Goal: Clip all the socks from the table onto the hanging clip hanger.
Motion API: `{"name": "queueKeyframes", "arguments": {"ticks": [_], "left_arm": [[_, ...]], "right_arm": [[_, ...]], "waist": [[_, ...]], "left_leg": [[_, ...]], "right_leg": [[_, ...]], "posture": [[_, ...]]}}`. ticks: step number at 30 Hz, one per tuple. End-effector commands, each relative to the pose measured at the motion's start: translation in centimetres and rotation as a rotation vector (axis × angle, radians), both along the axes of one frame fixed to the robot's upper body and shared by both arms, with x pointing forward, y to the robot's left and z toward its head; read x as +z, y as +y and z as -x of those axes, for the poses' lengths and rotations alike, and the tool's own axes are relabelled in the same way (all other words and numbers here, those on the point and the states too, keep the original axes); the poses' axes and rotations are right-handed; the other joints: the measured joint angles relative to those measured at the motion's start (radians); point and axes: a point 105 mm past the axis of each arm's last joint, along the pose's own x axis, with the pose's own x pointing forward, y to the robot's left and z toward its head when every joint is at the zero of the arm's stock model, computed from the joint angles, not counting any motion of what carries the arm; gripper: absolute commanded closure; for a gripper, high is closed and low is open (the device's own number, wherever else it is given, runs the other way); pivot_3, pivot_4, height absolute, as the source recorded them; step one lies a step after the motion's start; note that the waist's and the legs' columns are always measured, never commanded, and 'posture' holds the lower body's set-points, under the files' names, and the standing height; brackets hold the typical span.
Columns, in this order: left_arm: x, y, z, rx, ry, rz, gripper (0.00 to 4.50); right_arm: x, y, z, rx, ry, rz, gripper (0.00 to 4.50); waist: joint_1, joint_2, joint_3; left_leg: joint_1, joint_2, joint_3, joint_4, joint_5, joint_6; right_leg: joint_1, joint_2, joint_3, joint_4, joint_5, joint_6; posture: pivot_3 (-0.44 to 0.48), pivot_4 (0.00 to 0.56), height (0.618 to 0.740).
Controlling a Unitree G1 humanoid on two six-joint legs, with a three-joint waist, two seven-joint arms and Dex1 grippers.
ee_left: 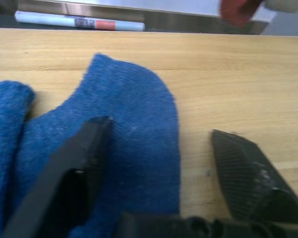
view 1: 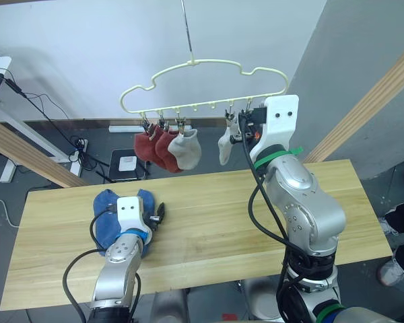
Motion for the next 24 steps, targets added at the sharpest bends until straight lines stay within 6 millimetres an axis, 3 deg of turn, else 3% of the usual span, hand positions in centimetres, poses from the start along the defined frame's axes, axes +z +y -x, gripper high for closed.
{"name": "queueKeyframes", "arguments": {"ticks": [1,14,17,20,24], "left_arm": [[-0.4,0.3,0.4,0.030,0.026,0.040,1.96],[-0.3,-0.9,0.8,-0.036,0.023,0.085,4.03],[1.5,-3.6,0.7,-0.210,-0.051,0.117,4.47],[3.0,-5.9,0.9,-0.358,-0.105,0.156,4.50],[2.9,-5.8,1.1,-0.416,-0.101,0.071,4.50]], "right_arm": [[1.4,0.2,0.9,0.019,-0.064,-0.016,4.38],[1.2,0.2,0.7,0.019,-0.058,-0.015,4.38],[1.2,0.3,0.7,0.022,-0.058,-0.016,4.38],[1.2,0.2,0.7,0.021,-0.058,-0.014,4.38],[1.1,0.1,0.7,0.017,-0.058,-0.013,4.38]], "waist": [[0.000,0.000,-0.003],[-0.001,0.000,-0.009],[0.000,0.000,-0.009],[0.001,0.000,-0.009],[-0.001,0.000,-0.009]], "left_leg": [[0.000,0.000,0.000,0.000,0.000,0.000],[0.000,0.000,0.000,0.000,0.000,0.000],[0.000,0.000,0.000,0.000,0.000,0.000],[0.000,0.000,0.000,0.000,0.000,0.000],[0.000,0.000,0.001,-0.001,0.000,0.000]], "right_leg": [[0.000,0.000,0.000,0.000,0.000,0.000],[0.000,0.000,0.000,0.000,0.000,0.000],[0.000,0.000,0.000,-0.001,0.000,0.000],[0.000,0.000,0.000,-0.001,0.000,0.000],[0.000,0.001,0.000,-0.001,0.000,0.000]], "posture": [[-0.234,0.291,0.740],[-0.228,0.291,0.740],[-0.226,0.292,0.740],[-0.227,0.292,0.740],[-0.230,0.291,0.740]]}}
